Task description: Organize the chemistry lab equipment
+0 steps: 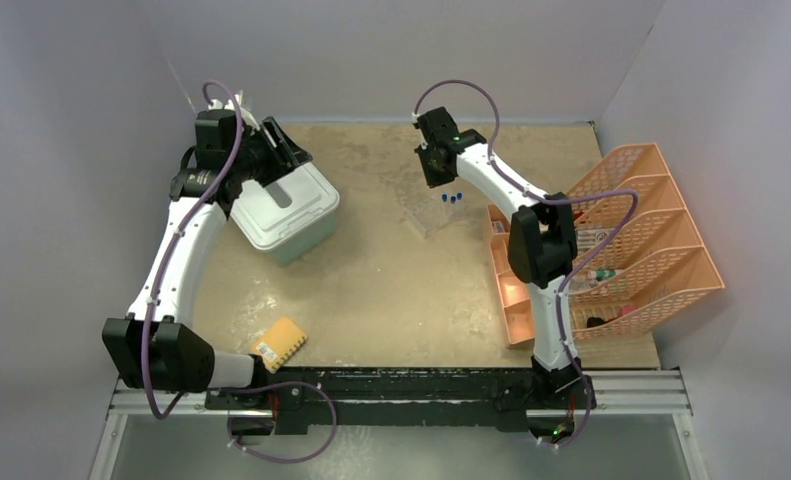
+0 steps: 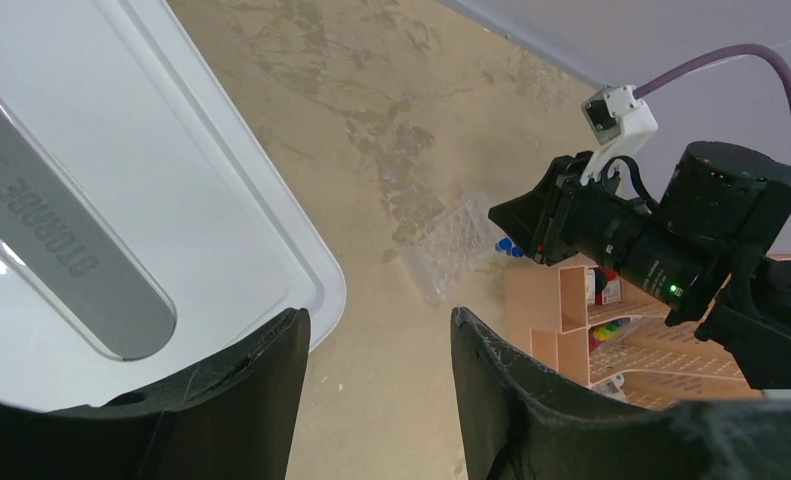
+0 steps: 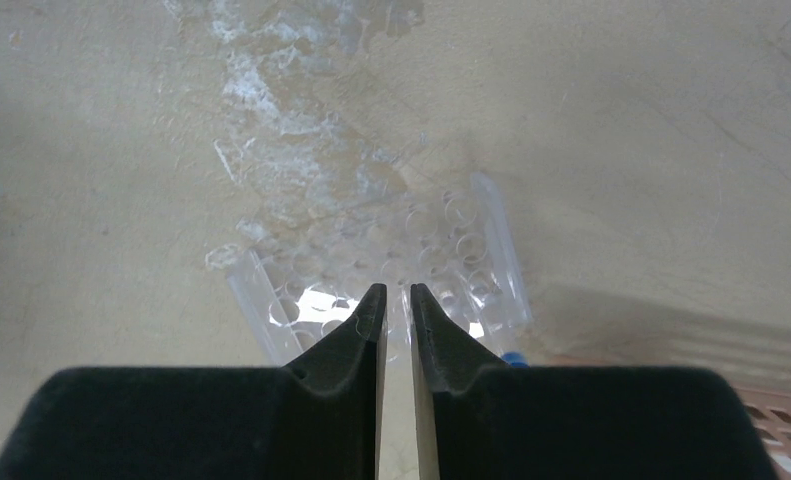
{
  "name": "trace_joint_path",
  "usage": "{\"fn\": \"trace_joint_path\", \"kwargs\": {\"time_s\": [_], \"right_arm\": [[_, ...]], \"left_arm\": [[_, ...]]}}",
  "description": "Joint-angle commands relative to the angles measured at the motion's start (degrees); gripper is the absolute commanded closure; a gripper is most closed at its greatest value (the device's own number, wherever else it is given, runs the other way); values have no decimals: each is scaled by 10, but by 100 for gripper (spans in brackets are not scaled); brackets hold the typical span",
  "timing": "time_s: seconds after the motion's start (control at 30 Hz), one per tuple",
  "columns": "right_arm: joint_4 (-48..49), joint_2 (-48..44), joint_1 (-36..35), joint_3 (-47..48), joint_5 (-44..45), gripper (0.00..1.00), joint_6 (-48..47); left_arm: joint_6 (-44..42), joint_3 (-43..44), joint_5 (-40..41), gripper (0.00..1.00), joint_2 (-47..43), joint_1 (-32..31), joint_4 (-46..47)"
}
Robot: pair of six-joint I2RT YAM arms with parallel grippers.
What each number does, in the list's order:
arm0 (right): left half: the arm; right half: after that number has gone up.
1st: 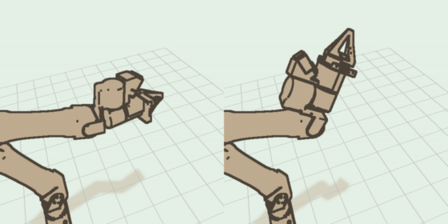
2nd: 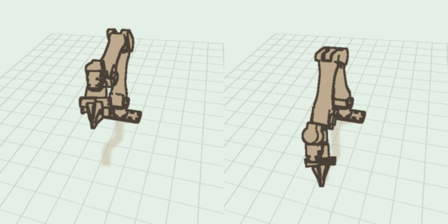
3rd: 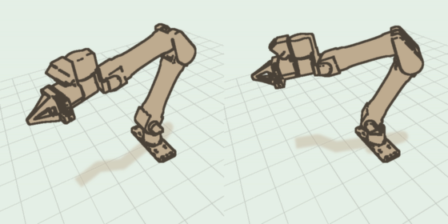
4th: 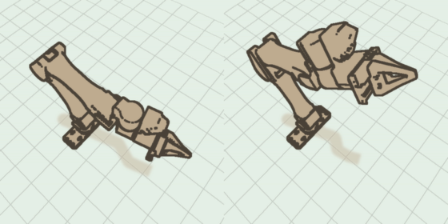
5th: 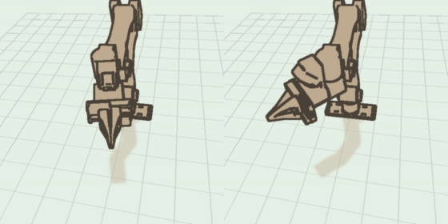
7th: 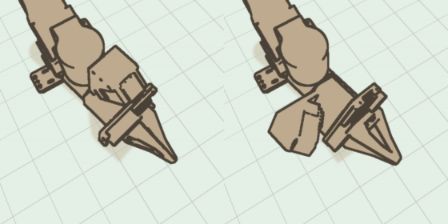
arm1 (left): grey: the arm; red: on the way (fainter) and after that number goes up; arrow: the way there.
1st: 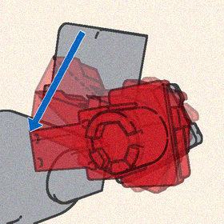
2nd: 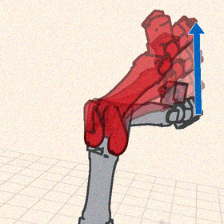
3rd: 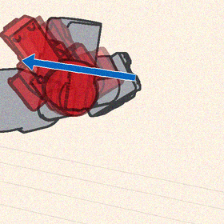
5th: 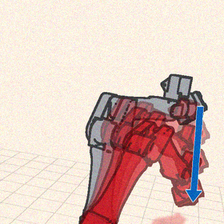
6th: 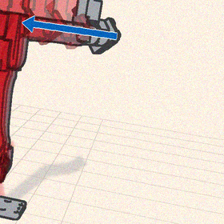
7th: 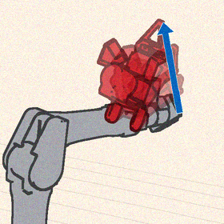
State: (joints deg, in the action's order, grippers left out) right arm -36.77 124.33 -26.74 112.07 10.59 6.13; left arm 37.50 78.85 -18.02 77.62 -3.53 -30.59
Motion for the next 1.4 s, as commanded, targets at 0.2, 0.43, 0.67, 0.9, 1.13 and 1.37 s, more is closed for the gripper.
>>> {"fn": "trace_joint_path", "kwargs": {"time_s": [0.2, 0.43, 0.67, 0.9, 1.13, 1.37], "right_arm": [[-30, 5, 13, 31, 18, 83, -26], [-35, -19, 13, 2, -1, 87, -53], [-58, -34, 14, -14, -11, 89, -79], [-59, -61, 13, -30, -14, 90, -89], [-46, -75, 14, -50, -21, 90, -100], [-46, -123, 13, -37, -3, 79, -44]], "left_arm": [[3, -7, 6, 47, 14, -18, 30], [-5, -9, 31, 47, 16, -20, 20], [-10, -4, 40, 47, 23, -20, 8], [-8, -13, 43, 47, 23, -20, 7], [-5, -16, 42, 47, 22, -20, 7], [-14, -10, 61, 47, -3, -21, -2]]}}
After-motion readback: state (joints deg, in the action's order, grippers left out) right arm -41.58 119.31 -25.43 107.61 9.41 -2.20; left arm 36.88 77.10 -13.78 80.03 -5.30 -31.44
